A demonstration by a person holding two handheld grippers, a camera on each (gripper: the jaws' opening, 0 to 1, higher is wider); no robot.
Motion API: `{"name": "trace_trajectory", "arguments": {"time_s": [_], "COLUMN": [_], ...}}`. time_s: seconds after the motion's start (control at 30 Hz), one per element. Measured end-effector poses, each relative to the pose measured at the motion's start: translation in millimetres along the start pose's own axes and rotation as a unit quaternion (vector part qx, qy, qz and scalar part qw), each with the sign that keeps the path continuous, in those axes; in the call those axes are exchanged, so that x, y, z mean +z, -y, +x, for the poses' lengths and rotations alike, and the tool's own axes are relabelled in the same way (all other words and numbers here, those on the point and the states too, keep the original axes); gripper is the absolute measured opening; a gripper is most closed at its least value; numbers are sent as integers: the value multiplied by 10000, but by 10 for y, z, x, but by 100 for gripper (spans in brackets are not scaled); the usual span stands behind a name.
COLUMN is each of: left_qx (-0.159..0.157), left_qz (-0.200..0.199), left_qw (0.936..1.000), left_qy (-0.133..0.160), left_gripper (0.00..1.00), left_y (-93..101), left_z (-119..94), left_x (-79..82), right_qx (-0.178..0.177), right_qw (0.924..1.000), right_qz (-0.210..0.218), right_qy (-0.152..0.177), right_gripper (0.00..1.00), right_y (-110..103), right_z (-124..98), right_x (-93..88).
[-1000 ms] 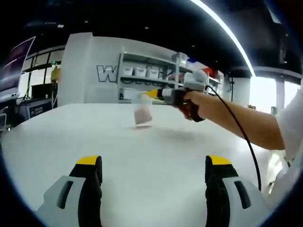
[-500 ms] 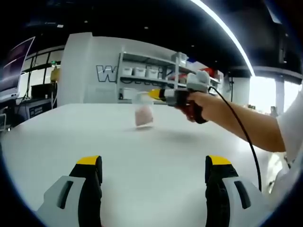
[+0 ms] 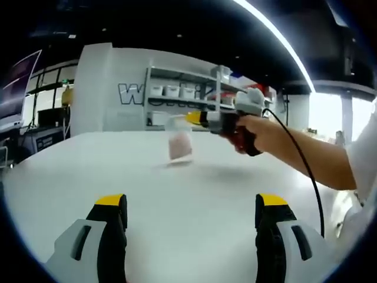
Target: Open the resealable bag by pulling the two sides of the seal apart until the entire bag opening is separated and visibly accessible.
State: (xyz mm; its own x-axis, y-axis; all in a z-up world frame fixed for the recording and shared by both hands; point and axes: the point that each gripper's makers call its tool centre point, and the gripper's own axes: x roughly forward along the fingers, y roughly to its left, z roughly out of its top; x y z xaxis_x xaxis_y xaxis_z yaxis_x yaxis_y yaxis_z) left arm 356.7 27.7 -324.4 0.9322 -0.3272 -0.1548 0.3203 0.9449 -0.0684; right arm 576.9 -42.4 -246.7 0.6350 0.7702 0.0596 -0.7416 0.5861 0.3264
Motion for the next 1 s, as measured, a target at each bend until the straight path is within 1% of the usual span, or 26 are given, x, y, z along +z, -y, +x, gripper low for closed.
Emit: {"name": "trace_trajectory", "arguments": {"time_s": [0.13, 0.3, 0.43, 0.63, 0.67, 1.0], "left_qx": [49, 42, 20, -42, -48, -113], "left_qz": [110, 80, 76, 67, 57, -34], "left_qw": [9999, 9999, 10000, 10000, 10000, 9999], "left_qy": [24, 43, 36, 60, 64, 97], "left_gripper": [89, 89, 89, 89, 89, 88], "left_y": [-18, -20, 6, 48, 51, 87], "left_z": [-24, -58, -74, -92, -96, -127], "left_x": [19, 33, 32, 60, 62, 69], "right_qx": [21, 46, 67, 66, 77, 156], "right_qw": [10000, 9999, 9998, 9996, 9996, 9991], "right_qz": [42, 118, 168, 265, 269, 334], "right_qy": [49, 83, 93, 90, 93, 220], "right_gripper": [0, 0, 0, 0, 0, 0], "right_y": [-23, -64, -130, -157, -191, -344], "right_z": [-34, -98, -163, -244, -270, -430], "right_x": [12, -7, -50, -114, -121, -92]}}
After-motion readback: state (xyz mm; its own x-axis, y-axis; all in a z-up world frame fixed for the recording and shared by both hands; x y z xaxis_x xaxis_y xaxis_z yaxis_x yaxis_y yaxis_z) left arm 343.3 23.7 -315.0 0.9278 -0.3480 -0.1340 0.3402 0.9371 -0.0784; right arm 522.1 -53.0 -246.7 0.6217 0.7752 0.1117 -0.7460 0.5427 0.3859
